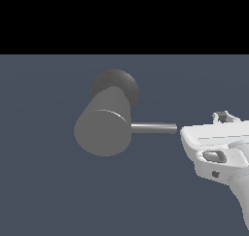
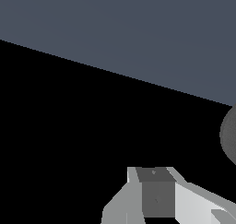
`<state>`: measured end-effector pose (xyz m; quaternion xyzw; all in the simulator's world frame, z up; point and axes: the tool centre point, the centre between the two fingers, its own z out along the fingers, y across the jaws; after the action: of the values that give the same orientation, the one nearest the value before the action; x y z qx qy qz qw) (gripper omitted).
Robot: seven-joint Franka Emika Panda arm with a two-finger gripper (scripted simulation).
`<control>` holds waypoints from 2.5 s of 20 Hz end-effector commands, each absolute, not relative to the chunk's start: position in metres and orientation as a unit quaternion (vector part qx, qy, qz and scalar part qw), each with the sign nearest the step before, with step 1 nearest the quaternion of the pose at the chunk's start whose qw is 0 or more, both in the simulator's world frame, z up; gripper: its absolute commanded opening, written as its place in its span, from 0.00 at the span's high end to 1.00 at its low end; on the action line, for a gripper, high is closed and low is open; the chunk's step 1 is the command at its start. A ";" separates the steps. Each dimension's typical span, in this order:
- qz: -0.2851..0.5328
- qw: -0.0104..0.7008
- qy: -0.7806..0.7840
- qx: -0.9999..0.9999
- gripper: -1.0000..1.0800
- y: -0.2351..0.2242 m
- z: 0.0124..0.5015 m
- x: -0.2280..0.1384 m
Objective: Turn on the faucet by rotating a designated handle.
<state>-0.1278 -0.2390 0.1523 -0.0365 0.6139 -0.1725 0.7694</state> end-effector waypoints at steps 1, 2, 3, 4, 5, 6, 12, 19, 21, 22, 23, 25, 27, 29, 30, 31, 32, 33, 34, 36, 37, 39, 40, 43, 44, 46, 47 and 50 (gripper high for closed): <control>-0.160 0.759 0.631 -0.027 1.00 -0.230 0.136 -0.129; -0.155 0.756 0.636 -0.024 1.00 -0.227 0.131 -0.130; -0.150 0.753 0.640 -0.021 1.00 -0.223 0.127 -0.130; -0.146 0.751 0.644 -0.019 1.00 -0.220 0.123 -0.130; -0.143 0.748 0.648 -0.017 1.00 -0.217 0.119 -0.131; -0.141 0.745 0.652 -0.015 1.00 -0.216 0.115 -0.132; -0.132 0.729 0.672 -0.001 1.00 -0.213 0.093 -0.140; -0.105 0.734 0.671 0.015 1.00 -0.192 0.098 -0.132; -0.097 0.736 0.669 0.014 1.00 -0.186 0.101 -0.130; -0.092 0.738 0.669 0.013 1.00 -0.182 0.102 -0.129; -0.087 0.739 0.668 0.010 1.00 -0.178 0.103 -0.128; -0.078 0.740 0.668 0.004 1.00 -0.168 0.104 -0.126; -0.070 0.741 0.668 -0.001 1.00 -0.160 0.105 -0.125; -0.063 0.741 0.668 -0.004 1.00 -0.152 0.106 -0.124; -0.060 0.741 0.669 -0.006 1.00 -0.147 0.106 -0.123; -0.056 0.740 0.670 -0.007 1.00 -0.143 0.106 -0.123; -0.052 0.739 0.672 -0.008 1.00 -0.138 0.105 -0.123; -0.048 0.737 0.674 -0.007 1.00 -0.133 0.103 -0.123; -0.045 0.735 0.677 -0.007 1.00 -0.130 0.101 -0.124; -0.037 0.728 0.684 -0.003 1.00 -0.123 0.095 -0.126; -0.033 0.725 0.688 0.000 1.00 -0.121 0.091 -0.127; -0.026 0.718 0.695 0.003 1.00 -0.117 0.084 -0.130; -0.022 0.715 0.699 0.004 1.00 -0.115 0.082 -0.131; -0.014 0.709 0.705 0.005 1.00 -0.110 0.078 -0.133; -0.013 0.708 0.706 0.005 1.00 -0.109 0.077 -0.133; -0.011 0.707 0.707 0.004 1.00 -0.109 0.077 -0.134; -0.011 0.707 0.707 0.004 1.00 -0.109 0.077 -0.134; -0.012 0.707 0.707 0.004 1.00 -0.109 0.077 -0.134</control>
<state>-0.1335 -0.1088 0.0773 0.0042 0.7067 -0.0117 0.7074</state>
